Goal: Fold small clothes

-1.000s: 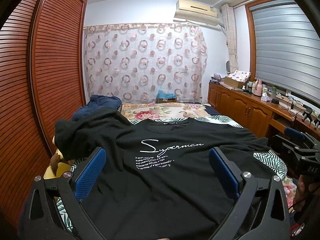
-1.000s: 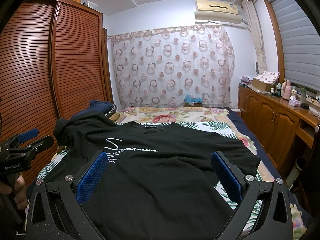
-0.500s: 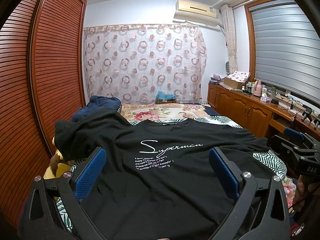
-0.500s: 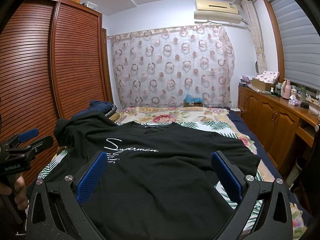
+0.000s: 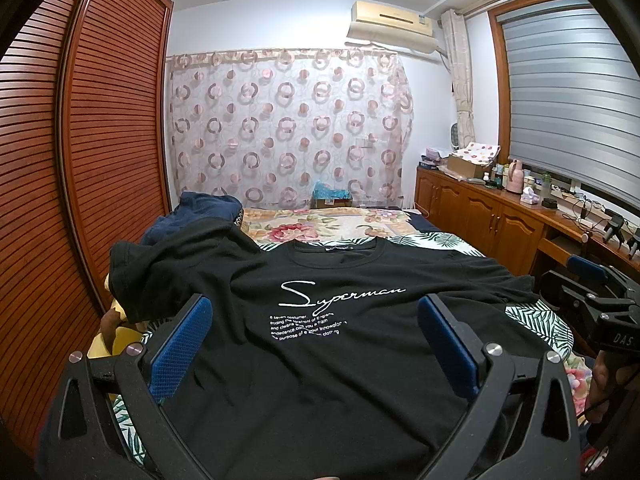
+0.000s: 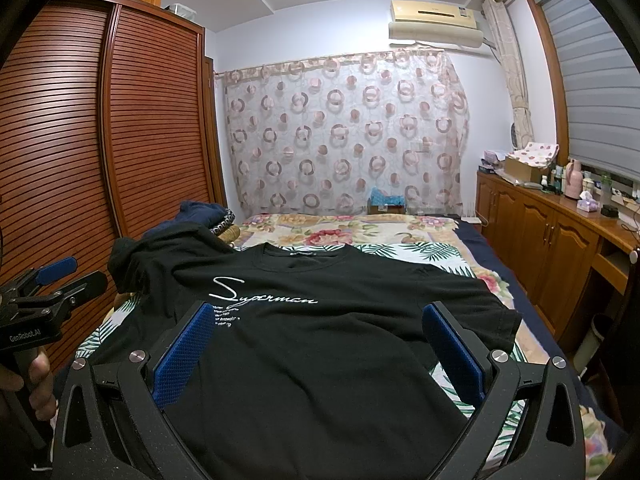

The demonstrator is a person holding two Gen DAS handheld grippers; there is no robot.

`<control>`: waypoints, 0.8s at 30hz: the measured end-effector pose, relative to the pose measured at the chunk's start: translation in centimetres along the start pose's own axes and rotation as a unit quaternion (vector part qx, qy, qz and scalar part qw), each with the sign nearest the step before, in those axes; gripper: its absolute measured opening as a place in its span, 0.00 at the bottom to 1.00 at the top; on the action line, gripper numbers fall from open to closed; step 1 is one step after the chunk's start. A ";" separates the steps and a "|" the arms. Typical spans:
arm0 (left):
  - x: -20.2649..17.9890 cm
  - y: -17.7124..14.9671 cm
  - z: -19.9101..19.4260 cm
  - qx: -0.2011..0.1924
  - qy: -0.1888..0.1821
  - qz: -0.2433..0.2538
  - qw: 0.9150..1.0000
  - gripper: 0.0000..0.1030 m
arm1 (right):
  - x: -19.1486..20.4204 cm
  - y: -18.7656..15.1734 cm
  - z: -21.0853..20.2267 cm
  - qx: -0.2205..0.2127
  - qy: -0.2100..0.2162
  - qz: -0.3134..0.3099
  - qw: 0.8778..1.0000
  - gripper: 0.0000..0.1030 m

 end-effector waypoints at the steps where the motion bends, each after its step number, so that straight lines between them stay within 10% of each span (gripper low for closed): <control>1: -0.1 0.0 -0.1 0.000 0.000 0.000 1.000 1.00 | 0.0 0.0 0.0 0.000 0.000 0.000 1.000 1.00; 24: 0.0 0.0 0.0 -0.001 0.001 0.001 1.000 1.00 | 0.1 0.0 0.0 0.000 0.001 0.000 1.000 1.00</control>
Point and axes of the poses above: each gripper's, at about its wrist camera, not at the fingertips, and z roughly the way its jaws point, x to its left, y to its top, the point moved 9 cm from there along z, roughly the way its jaws point
